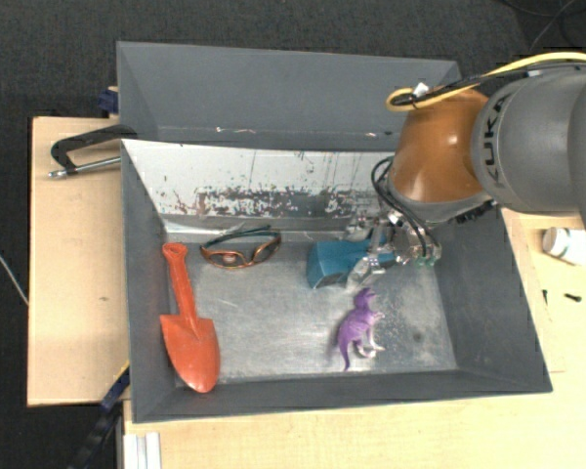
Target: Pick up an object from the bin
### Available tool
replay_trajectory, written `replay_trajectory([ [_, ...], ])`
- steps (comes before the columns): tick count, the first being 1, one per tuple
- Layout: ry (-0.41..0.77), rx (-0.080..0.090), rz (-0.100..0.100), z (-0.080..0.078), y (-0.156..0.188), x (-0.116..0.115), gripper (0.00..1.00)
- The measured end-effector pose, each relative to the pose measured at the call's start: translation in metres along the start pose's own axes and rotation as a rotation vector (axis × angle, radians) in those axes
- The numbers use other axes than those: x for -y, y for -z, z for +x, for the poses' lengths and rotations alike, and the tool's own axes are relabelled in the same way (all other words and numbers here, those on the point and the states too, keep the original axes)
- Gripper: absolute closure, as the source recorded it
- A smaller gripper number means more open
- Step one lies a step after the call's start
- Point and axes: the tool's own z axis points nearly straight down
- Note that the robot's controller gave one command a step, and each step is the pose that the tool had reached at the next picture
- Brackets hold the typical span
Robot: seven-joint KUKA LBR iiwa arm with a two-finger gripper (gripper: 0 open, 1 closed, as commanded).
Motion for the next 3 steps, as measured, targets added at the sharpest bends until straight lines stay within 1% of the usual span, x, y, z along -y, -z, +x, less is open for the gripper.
replay_trajectory([
  [1,0.013,0.002,0.011,0.006,0.092,-0.019,1.0],
  [2,0.013,0.002,0.011,0.006,0.092,-0.019,1.0],
  [3,0.026,0.0,0.011,0.008,0.129,-0.031,1.0],
])
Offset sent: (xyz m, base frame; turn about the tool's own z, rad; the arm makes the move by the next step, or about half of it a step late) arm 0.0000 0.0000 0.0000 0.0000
